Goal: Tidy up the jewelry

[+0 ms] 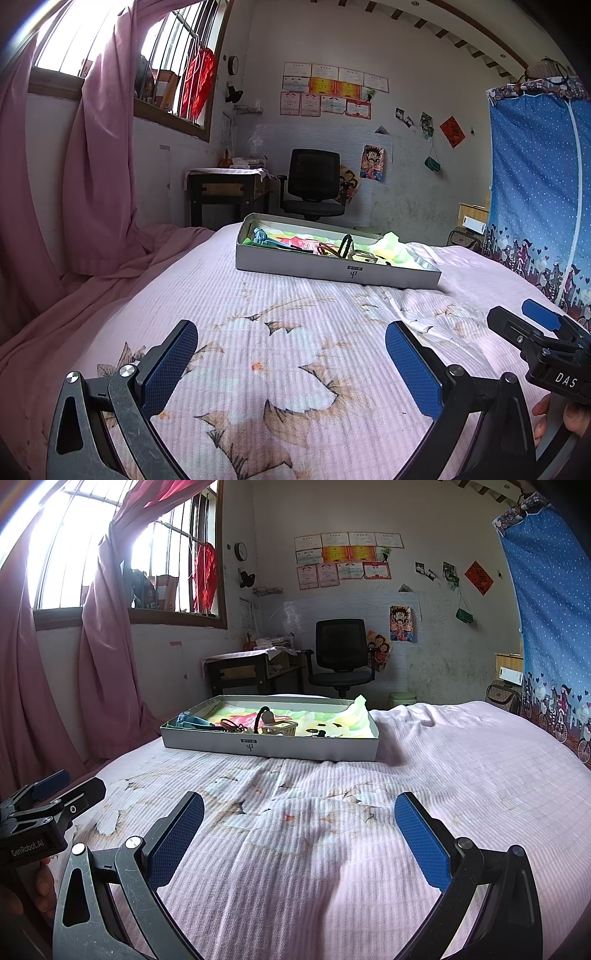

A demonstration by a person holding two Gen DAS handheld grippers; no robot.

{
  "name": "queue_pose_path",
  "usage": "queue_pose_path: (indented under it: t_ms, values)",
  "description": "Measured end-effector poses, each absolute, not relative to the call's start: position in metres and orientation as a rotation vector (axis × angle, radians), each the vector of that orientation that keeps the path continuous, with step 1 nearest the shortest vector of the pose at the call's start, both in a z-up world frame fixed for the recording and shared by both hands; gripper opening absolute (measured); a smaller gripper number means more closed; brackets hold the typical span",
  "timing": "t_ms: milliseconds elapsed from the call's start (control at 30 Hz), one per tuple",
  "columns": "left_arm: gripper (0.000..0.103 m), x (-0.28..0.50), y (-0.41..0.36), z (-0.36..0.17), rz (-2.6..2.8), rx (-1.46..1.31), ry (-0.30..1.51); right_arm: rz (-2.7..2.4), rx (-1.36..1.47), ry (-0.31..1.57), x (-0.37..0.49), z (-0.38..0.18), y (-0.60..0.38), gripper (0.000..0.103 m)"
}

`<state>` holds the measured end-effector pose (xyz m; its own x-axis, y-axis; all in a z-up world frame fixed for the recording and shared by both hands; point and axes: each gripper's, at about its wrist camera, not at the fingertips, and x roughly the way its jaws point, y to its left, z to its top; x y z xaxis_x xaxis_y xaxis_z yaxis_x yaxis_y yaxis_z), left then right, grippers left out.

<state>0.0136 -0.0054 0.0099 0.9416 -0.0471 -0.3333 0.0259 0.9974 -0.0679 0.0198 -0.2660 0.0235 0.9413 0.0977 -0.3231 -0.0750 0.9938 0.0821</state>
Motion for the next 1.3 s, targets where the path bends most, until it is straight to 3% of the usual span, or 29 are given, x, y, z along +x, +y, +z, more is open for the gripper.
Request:
queue_pose_path:
  t_ms: [1300]
  values:
    - [0.102,0.0121,-0.0082,0.0114,-0.039,-0.059,0.338,0.089,0.072,0.336,0.0194,0.0238,-0.2647,0.102]
